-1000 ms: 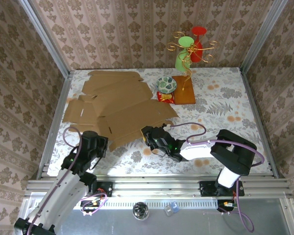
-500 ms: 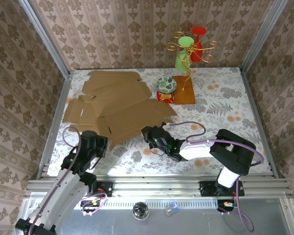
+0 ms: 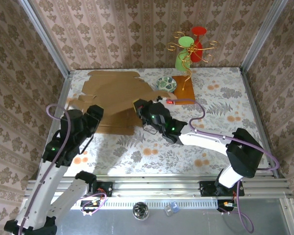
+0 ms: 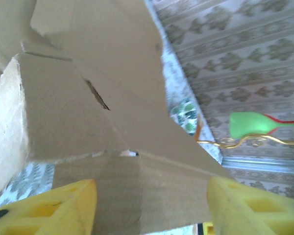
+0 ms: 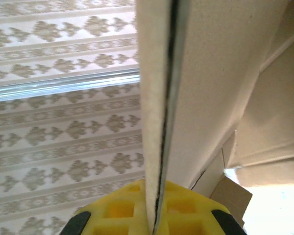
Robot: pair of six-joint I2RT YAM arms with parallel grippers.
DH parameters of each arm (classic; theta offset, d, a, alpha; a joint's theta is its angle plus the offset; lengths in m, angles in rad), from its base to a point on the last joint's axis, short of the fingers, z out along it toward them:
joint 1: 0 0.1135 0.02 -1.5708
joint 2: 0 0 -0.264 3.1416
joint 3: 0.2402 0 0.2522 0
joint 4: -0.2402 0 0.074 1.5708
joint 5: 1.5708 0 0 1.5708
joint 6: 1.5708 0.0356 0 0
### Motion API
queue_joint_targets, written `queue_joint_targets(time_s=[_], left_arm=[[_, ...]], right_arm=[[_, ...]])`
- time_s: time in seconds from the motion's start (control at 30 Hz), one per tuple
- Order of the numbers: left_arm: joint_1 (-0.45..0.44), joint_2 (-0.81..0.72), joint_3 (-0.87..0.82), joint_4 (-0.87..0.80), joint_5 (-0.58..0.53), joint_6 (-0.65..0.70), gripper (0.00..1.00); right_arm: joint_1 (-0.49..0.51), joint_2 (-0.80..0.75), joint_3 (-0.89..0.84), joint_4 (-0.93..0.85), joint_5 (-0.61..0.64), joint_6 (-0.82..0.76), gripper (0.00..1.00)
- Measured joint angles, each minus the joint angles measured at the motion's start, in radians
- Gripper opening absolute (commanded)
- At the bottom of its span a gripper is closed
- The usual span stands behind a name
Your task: Fold the paper box
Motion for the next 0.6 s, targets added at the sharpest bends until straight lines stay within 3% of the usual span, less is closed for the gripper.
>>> queue_joint_targets(time_s=[0.27, 0.6], left_arm=[[-0.001, 0.006, 0.244, -0.13, -0.135, 0.182, 0.62], [-0.001, 0.044, 0.459, -0.114, -0.239, 0.402, 0.57]], right_arm=[[-0.047, 0.006, 0.275, -0.124, -0.001, -0.051, 0.0], [-0.048, -0.056, 0.477, -0.396, 0.076, -0.134, 0.0]])
